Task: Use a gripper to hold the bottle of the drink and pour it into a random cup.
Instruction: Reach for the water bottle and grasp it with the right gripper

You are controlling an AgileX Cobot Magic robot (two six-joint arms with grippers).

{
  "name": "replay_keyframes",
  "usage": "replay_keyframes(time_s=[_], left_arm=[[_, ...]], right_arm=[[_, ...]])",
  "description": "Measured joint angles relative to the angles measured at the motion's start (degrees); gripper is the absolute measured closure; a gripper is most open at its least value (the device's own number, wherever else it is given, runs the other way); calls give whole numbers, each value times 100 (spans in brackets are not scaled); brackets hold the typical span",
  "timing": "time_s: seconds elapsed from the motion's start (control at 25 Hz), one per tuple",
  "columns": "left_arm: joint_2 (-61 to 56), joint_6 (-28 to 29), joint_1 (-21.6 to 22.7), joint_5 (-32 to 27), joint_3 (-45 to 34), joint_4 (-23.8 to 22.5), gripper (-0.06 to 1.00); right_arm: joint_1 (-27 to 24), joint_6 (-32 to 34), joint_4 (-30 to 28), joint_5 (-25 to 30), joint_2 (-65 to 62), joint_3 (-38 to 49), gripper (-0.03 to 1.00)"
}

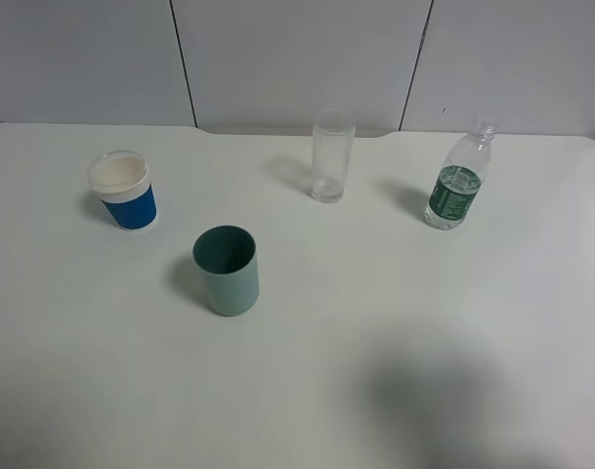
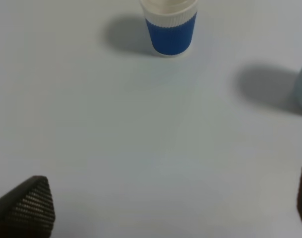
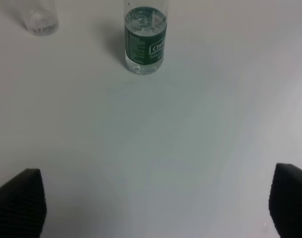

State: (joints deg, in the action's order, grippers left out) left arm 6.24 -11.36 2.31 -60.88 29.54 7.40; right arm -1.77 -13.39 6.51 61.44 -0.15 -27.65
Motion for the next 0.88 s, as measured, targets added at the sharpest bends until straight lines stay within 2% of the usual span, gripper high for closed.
replay_keyframes(time_s=[0.88], left_arm=[[0,0,0,0,0,0,-5]], right_arm=[[0,0,0,0,0,0,8]])
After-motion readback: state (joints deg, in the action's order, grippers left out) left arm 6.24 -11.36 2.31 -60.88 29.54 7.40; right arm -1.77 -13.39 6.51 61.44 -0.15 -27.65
